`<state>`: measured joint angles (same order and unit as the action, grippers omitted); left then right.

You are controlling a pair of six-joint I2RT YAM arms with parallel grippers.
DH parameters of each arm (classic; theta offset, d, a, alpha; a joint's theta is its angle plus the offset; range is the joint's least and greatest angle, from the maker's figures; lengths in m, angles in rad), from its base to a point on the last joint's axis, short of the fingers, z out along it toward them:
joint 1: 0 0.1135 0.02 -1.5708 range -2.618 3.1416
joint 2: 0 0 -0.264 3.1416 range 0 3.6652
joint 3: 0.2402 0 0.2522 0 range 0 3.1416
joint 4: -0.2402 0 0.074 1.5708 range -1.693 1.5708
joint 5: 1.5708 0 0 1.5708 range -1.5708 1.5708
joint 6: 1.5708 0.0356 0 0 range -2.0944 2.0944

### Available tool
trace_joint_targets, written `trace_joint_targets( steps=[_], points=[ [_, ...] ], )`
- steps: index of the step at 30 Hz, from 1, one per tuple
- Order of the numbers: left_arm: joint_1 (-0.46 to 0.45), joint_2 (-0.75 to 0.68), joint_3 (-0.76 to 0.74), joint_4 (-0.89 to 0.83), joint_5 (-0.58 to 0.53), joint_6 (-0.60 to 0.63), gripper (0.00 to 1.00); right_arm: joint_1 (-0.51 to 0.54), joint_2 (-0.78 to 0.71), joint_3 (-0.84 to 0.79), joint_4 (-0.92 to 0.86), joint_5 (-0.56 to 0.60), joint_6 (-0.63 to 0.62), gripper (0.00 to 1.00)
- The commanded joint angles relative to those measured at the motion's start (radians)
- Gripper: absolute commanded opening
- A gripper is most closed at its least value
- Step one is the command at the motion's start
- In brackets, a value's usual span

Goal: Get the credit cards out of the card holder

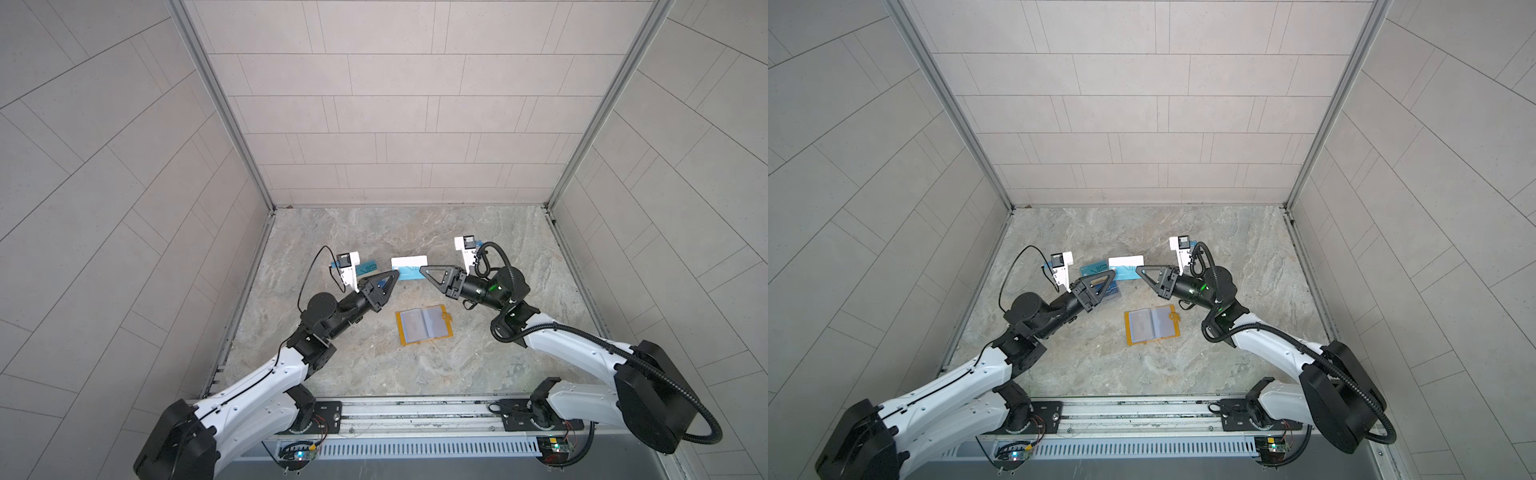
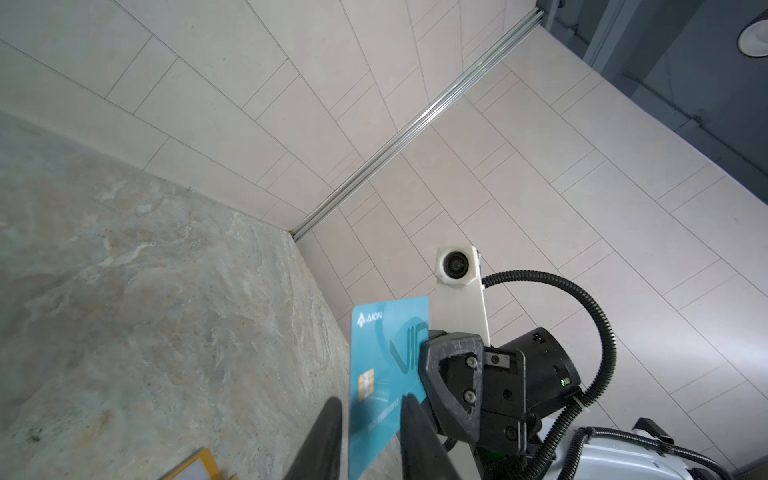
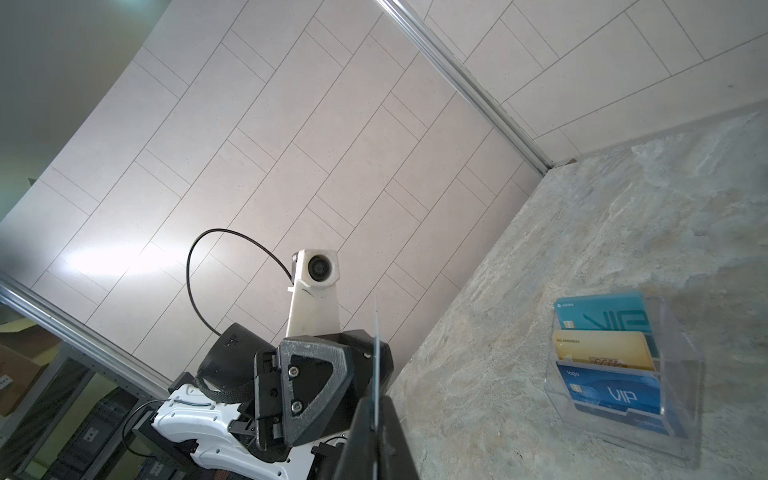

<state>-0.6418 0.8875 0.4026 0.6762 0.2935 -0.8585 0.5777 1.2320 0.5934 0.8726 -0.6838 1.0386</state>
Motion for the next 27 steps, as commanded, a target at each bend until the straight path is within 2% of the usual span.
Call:
trace_joint_targets(
  steps=[1,3,7,11,13,15,20,27],
  points=[
    [-0.004,-0.051,0.05,-0.188,-0.009,0.112,0.45,0.005,-0.036,0.017,-0.098,-0.003,-0.065,0.0],
    [-0.002,-0.07,0.072,-0.268,-0.008,0.157,0.55,0.002,-0.051,0.02,-0.17,-0.017,-0.102,0.0],
    [-0.002,-0.109,0.14,-0.479,0.003,0.278,0.65,0.0,-0.095,0.068,-0.348,-0.029,-0.214,0.0],
    [-0.002,-0.13,0.259,-0.781,-0.037,0.442,0.67,-0.002,-0.136,0.106,-0.531,-0.08,-0.343,0.0],
    [-0.002,-0.134,0.315,-0.894,-0.075,0.505,0.68,-0.002,-0.141,0.139,-0.638,-0.139,-0.426,0.0],
    [-0.002,-0.127,0.373,-0.983,-0.06,0.58,0.7,-0.001,-0.141,0.18,-0.758,-0.199,-0.515,0.0],
    [-0.002,-0.065,0.478,-1.113,0.149,0.712,0.71,0.018,-0.141,0.272,-1.028,-0.273,-0.724,0.0],
    [-0.002,0.049,0.545,-1.189,0.371,0.795,0.61,0.038,-0.139,0.299,-1.117,-0.329,-0.827,0.0]
  ],
)
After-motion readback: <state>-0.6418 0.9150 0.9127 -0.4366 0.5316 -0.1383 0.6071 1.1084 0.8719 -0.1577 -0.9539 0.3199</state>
